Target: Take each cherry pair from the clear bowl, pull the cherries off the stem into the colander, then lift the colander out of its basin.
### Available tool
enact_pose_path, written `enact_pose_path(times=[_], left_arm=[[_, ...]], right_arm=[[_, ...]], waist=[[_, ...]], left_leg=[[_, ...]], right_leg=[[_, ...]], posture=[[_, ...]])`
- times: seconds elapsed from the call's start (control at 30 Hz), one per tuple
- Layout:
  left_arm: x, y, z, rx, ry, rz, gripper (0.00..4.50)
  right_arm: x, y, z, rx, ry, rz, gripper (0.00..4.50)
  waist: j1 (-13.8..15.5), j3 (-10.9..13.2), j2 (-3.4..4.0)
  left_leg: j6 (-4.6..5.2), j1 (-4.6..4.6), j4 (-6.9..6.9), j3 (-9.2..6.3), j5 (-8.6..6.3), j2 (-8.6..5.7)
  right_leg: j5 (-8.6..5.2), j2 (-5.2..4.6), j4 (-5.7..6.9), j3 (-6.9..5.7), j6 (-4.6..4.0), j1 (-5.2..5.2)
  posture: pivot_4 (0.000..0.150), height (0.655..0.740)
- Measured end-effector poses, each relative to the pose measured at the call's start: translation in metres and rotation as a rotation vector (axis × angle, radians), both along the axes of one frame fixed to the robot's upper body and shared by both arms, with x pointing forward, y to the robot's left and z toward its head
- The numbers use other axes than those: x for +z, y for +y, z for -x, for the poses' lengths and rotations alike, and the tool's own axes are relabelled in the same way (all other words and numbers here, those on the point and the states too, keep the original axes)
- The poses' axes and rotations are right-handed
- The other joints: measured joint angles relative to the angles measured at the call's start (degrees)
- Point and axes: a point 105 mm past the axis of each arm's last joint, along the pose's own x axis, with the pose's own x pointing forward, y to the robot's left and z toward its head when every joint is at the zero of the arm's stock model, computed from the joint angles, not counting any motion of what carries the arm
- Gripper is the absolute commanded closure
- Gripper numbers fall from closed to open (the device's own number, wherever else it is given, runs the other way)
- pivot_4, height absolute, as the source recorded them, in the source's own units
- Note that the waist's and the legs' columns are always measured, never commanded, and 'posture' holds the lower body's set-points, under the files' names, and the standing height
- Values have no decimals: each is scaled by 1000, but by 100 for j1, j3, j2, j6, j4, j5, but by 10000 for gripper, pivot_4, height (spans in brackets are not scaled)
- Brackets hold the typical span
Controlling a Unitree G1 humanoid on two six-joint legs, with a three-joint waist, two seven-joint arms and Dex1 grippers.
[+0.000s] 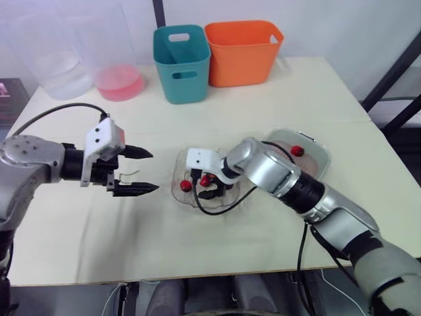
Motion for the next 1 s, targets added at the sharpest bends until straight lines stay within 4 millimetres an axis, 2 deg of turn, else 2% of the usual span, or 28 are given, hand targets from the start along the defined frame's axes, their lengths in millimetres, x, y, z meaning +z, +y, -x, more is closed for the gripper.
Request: enact_pose_path(times=[0.07,0.1,0.23,0.3,0.5,0.6,0.77,0.9,1.0], left_arm=[[1,-1,-1,3,-6,6,0],[1,-1,-1,3,-7,8,0],[3,-4,-3,0,-17,30,0],[4,-5,-4,1,-22,37,0],[7,-8,-5,-3,-37,51,0],[7,-7,-6,2,-34,54,0],[10,-2,-13,28,-14,106,0],[39,3,-21,47,-33,219,0],[64,1,-27,26,-31,334,0]], right_arm=[[0,0,-1,-3,-5,3,8263],[0,1,-2,-2,-6,4,12737],[0,-1,-5,-4,-24,13,34849],[0,-1,-6,-2,-31,16,39697],[2,-1,-5,6,-37,19,39697],[13,-2,-5,0,-58,-10,39697],[55,-13,-1,-28,-129,-106,39697],[93,-23,12,-3,-178,-231,39697],[110,-34,17,36,-249,-307,39697]], waist=[[-1,0,0],[-2,0,0],[2,0,0],[2,0,0],[-2,0,0],[2,0,0],[10,0,0],[27,0,-2],[40,0,-3]], left_leg=[[0,0,0,0,0,0],[0,0,0,0,0,0],[0,0,1,0,0,0],[0,0,2,0,0,-1],[0,0,1,-1,0,0],[0,-3,0,-3,0,0],[0,-3,1,-5,0,-1],[0,-2,1,-10,0,-2],[0,-4,5,-7,0,-8]], right_leg=[[0,0,0,0,0,0],[0,-1,0,0,0,0],[0,0,0,0,0,1],[0,0,1,0,0,1],[0,-1,0,0,0,0],[0,-2,0,0,0,-2],[0,-3,-1,-1,0,0],[0,-2,-3,-9,0,4],[0,-1,-6,-13,1,10]], posture=[[1500,7400],[1500,7400],[1500,7400],[1500,7400],[1500,7400],[1500,7400],[1500,7400],[1500,7400],[1500,7400]])
